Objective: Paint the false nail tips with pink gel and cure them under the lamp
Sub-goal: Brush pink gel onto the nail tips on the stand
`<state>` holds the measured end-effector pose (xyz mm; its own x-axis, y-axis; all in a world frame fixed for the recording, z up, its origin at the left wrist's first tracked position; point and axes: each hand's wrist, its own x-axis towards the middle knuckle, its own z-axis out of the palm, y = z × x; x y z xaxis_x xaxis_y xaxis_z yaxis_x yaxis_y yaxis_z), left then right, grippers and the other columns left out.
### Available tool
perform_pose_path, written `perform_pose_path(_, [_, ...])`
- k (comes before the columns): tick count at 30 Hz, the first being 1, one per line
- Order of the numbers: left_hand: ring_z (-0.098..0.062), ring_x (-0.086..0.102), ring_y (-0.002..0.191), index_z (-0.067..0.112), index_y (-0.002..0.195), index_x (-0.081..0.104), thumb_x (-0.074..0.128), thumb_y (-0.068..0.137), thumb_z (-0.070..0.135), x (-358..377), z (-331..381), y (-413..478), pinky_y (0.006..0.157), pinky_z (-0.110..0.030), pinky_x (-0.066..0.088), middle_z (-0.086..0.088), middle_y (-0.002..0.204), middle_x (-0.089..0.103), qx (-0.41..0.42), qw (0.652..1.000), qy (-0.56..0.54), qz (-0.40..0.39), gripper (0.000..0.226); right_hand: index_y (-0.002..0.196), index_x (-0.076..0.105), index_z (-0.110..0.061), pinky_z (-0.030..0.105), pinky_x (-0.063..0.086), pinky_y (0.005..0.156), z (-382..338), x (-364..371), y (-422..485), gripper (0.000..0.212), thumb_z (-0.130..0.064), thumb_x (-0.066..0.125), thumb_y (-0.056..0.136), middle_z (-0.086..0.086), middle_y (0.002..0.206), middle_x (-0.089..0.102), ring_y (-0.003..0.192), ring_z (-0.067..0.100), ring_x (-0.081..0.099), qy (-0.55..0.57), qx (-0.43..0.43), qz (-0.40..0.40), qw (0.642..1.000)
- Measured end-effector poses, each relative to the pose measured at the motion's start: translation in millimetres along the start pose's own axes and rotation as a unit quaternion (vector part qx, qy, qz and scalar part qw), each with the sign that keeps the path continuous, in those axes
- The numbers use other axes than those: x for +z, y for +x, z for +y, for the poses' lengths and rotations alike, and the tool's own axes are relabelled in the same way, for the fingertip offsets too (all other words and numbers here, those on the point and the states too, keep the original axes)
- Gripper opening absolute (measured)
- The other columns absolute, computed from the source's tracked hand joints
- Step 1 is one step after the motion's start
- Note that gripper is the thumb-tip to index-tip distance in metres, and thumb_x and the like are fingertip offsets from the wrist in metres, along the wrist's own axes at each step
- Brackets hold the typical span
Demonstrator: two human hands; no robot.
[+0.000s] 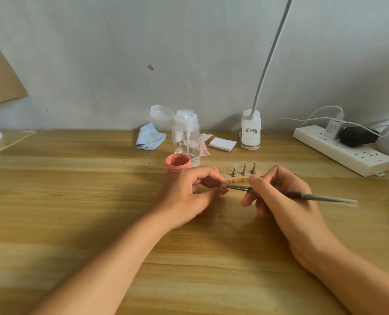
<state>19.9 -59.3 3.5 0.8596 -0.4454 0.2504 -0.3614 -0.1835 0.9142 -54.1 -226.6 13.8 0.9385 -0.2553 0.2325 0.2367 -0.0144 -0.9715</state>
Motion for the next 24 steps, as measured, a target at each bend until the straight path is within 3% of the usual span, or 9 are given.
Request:
perform_pose_path(15, [0.008,0.062,0.067,0.018,0.090,0.073,0.074,0.087,0.013,-1.5,-2.3,0.5,0.043,-0.009,0.039,-0.001,0.102,0.072,-0.013,1.000,0.000,0.002,0.006,0.082,0.046,0.009,0.017,0.043,0.047,-0.2,-1.0,1.0,0.026,-0.009,0.059,0.095,0.010,0.061,0.068,0.047,0.010,0.049,-0.003,-0.005,0.016,1.000])
perform_pose_path(24, [0.008,0.063,0.069,0.019,0.092,0.074,0.074,0.087,0.017,-2.3,-2.6,0.7,0.044,-0.010,0.040,0.003,0.100,0.072,-0.018,1.000,0.005,0.003,0.005,0.083,0.044,0.011,0.017,0.043,0.047,-1.0,-0.2,-0.4,0.025,-0.006,0.057,0.095,0.010,0.059,0.067,0.047,0.011,0.049,0.000,-0.011,0.018,1.000])
